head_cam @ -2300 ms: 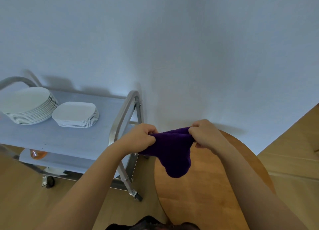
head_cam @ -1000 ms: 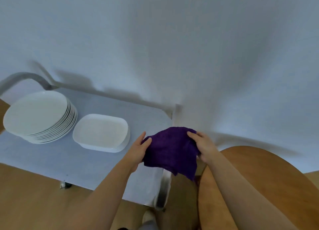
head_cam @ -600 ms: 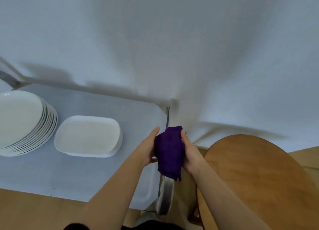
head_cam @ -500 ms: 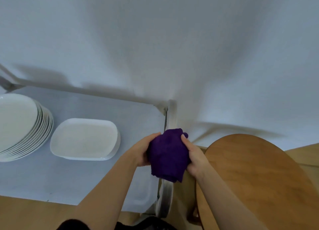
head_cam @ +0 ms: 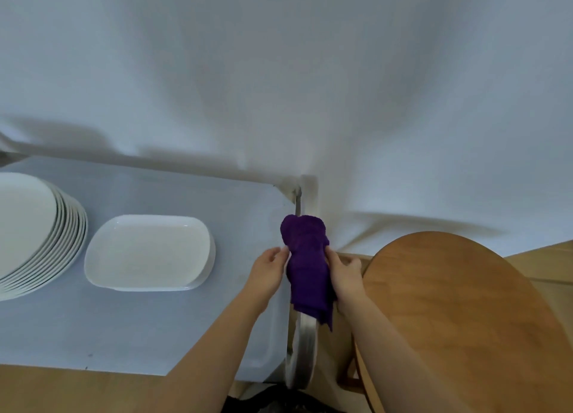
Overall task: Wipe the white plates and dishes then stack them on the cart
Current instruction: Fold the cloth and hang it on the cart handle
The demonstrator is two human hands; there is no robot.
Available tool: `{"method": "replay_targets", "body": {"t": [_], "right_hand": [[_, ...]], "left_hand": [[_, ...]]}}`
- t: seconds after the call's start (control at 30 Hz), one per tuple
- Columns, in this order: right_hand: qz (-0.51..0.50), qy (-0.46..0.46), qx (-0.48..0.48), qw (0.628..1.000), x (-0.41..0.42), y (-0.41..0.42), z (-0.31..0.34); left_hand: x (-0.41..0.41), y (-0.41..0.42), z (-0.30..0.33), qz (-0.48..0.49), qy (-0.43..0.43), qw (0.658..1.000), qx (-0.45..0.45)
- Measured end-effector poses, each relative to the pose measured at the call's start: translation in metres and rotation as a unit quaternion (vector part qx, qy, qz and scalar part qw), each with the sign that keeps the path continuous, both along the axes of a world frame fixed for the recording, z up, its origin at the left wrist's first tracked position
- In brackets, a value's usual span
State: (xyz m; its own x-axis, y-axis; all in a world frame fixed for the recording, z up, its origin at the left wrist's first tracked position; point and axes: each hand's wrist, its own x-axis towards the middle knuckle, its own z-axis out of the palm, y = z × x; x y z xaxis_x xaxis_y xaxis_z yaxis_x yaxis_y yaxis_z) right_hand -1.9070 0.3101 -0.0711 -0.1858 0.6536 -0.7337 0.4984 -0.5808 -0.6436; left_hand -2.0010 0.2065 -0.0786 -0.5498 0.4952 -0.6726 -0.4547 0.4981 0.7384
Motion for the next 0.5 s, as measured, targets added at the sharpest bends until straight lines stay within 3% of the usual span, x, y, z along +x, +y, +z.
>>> {"method": "replay_targets", "body": {"t": [0.1, 0.27, 0.4, 0.5], "right_hand": [[0.086, -0.024, 0.180, 0.980, 0.001, -0.004, 0.006], [0.214, 0.025, 0.405, 0.889, 0.004, -0.024, 0.031], [0.336, -0.011, 0.491, 0.804, 0.007, -0.044, 0.046], [0.393, -0.030, 0.501, 0.771, 0.017, -0.070, 0.053]], "left_hand": [[0.007, -0.008, -0.001, 0.021, 0.026, 0.999, 0.009], [0.001, -0.037, 0.006, 0.032, 0.079, 0.996, 0.009], [0.000, -0.071, 0.016, 0.039, 0.118, 0.992, -0.007], [0.007, -0.106, 0.027, 0.032, 0.156, 0.987, -0.006]]}}
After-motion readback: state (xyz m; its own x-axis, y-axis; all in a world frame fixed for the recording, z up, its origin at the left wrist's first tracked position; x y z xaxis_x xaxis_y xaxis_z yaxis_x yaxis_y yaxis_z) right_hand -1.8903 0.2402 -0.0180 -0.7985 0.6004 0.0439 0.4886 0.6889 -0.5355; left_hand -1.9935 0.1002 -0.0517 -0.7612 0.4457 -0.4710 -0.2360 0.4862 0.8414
